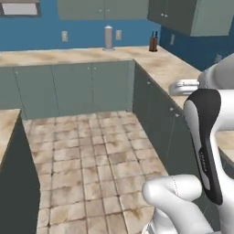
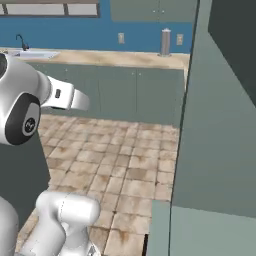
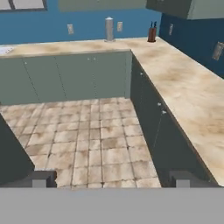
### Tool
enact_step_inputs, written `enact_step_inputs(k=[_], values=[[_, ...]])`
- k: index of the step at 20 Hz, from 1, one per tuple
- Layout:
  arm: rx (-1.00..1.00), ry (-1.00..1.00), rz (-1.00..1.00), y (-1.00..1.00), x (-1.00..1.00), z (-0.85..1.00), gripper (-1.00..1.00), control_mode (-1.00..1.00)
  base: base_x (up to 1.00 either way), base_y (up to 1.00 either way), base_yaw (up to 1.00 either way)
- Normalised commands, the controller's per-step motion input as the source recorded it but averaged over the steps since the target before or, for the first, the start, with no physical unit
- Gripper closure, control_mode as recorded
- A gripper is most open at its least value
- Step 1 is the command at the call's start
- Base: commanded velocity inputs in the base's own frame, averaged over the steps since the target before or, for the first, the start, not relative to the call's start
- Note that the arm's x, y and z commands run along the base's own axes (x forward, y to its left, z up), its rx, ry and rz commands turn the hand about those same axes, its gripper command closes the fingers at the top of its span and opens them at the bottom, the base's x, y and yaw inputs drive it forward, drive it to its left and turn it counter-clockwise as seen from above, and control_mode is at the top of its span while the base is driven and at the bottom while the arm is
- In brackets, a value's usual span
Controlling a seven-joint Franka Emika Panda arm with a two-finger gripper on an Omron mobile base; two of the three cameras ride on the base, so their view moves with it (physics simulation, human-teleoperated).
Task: Open the fridge, remove the apple, lemon, and steak, and place them on any counter.
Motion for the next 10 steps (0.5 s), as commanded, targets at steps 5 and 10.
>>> enact_step_inputs(k=[5,10], values=[[0.00,0.00,0.00,0.00,0.00,0.00,-1.00,1.00,-0.44,0.00,-0.80],[0.00,0.00,0.00,0.00,0.00,0.00,-1.00,1.00,-0.41,0.22,-0.78]])
